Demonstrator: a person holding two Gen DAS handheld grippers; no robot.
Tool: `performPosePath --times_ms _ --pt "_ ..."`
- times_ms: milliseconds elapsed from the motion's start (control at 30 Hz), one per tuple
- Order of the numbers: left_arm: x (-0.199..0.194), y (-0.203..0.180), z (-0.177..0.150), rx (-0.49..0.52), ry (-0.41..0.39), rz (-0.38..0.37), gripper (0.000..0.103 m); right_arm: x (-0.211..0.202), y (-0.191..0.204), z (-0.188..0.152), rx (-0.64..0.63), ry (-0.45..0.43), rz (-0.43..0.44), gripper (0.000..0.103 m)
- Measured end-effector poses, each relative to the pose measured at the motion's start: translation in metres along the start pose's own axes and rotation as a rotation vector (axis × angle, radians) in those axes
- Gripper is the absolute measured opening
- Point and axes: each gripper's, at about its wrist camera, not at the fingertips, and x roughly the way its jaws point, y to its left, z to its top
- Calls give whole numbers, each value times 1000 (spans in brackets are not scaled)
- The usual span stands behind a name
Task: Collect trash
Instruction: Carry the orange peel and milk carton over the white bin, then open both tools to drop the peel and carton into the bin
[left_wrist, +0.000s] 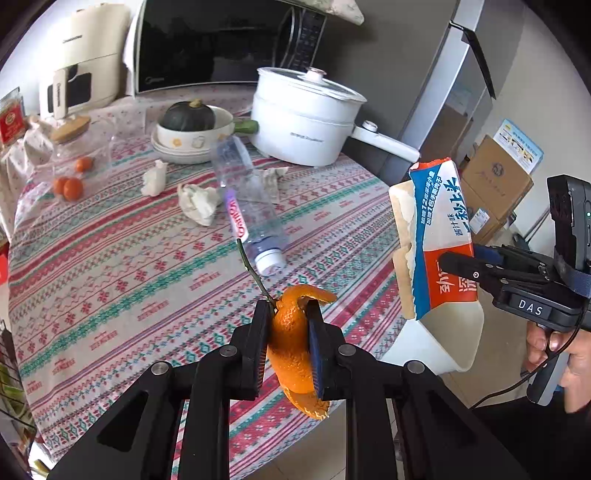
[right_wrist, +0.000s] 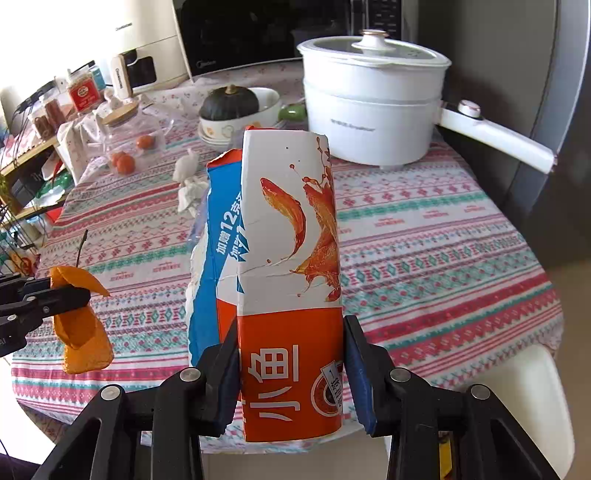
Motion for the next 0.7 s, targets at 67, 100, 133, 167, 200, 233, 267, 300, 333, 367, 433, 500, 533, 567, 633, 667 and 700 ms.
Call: performPosePath --times_ms 67,100,133,167,200,233,267,300,333,367,433,500,533,567,633,667,700 --pt "7 -14 2 20 5 -15 21 -7 -12 -6 17 -5 -24 44" --pt "10 -22 3 29 8 -23 21 -11 -19 -9 28 -5 -36 44" --pt "13 -29 4 38 10 -30 21 -14 -26 -12 41 -4 -47 44" --pt "16 -36 5 48 12 -37 21 -17 -33 -15 54 -1 -54 44" --pt "19 -44 4 57 15 -43 21 -20 -40 -18 66 1 -62 44" --pt "23 -51 4 66 17 -49 21 -23 -48 -21 77 3 -73 44" --pt "25 -58 4 75 19 -55 21 -26 -55 -23 88 4 -84 44" --pt "29 -65 4 82 21 -61 21 -28 -61 -26 99 6 -95 44" --pt "32 -72 4 89 23 -68 21 -31 -69 -30 110 9 -106 44" --pt "35 -78 4 94 25 -74 21 -33 -76 -33 122 15 -116 44" --pt "42 -91 4 105 28 -87 21 -38 -89 -40 146 28 -136 44" --pt "50 -105 4 117 32 -102 21 -41 -102 -48 168 46 -155 44" --pt "54 -111 3 124 35 -111 21 -43 -109 -52 178 57 -164 45" --pt "58 -119 4 130 37 -119 21 -44 -116 -57 189 69 -175 45" --pt "67 -135 3 146 44 -139 21 -45 -131 -67 220 98 -197 45" --pt "72 -143 2 155 48 -148 21 -46 -140 -73 240 114 -207 45" --pt "76 -152 1 164 52 -158 21 -47 -148 -78 261 129 -218 45"
